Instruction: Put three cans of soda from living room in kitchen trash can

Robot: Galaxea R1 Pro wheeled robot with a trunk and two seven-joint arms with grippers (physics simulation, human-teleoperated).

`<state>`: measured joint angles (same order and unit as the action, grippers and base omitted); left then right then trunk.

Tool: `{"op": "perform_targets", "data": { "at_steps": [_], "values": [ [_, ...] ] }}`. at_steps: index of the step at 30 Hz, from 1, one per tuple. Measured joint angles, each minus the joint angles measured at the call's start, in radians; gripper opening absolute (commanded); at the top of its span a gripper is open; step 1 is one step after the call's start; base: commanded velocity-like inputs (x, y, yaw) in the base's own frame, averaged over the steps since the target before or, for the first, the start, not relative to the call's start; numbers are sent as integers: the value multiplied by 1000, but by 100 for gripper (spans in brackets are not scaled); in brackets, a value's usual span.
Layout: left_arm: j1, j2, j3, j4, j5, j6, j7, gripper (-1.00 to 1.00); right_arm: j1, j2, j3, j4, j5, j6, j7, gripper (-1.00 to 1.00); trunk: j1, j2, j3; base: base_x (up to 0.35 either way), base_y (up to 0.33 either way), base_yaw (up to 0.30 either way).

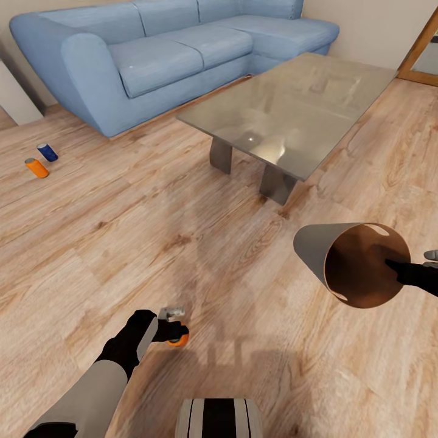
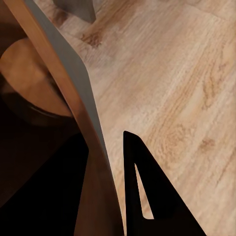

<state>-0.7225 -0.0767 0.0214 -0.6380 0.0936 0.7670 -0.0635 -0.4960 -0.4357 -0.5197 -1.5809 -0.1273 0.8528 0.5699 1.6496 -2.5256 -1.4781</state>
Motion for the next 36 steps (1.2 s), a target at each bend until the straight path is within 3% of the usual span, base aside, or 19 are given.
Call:
{"op": "perform_targets", "data": {
  "at_steps": [3, 13, 25, 26, 36],
  "values": [
    [0, 0, 0, 0, 0, 0, 0, 100, 1, 0, 1, 0, 0, 0, 0, -100, 0, 0, 0, 0, 0, 0],
    [0, -1, 0, 3, 0, 0, 1, 100, 2, 0, 3, 0, 0, 0, 0, -100, 5, -2, -39, 0, 0, 0],
    [0, 0, 0, 3, 0, 0, 0, 100, 3, 1, 3, 0, -2, -1, 0, -100, 4, -2, -39, 0, 0, 0],
    [0, 0, 0, 3, 0, 1, 0, -100, 3, 0, 3, 0, -2, -1, 0, -100, 4, -2, -39, 0, 0, 0],
    [0, 0, 0, 3, 5, 0, -1, -100, 3, 1, 4, 0, -1, -2, 0, -100, 4, -2, -39, 0, 0, 0]
  ]
}}
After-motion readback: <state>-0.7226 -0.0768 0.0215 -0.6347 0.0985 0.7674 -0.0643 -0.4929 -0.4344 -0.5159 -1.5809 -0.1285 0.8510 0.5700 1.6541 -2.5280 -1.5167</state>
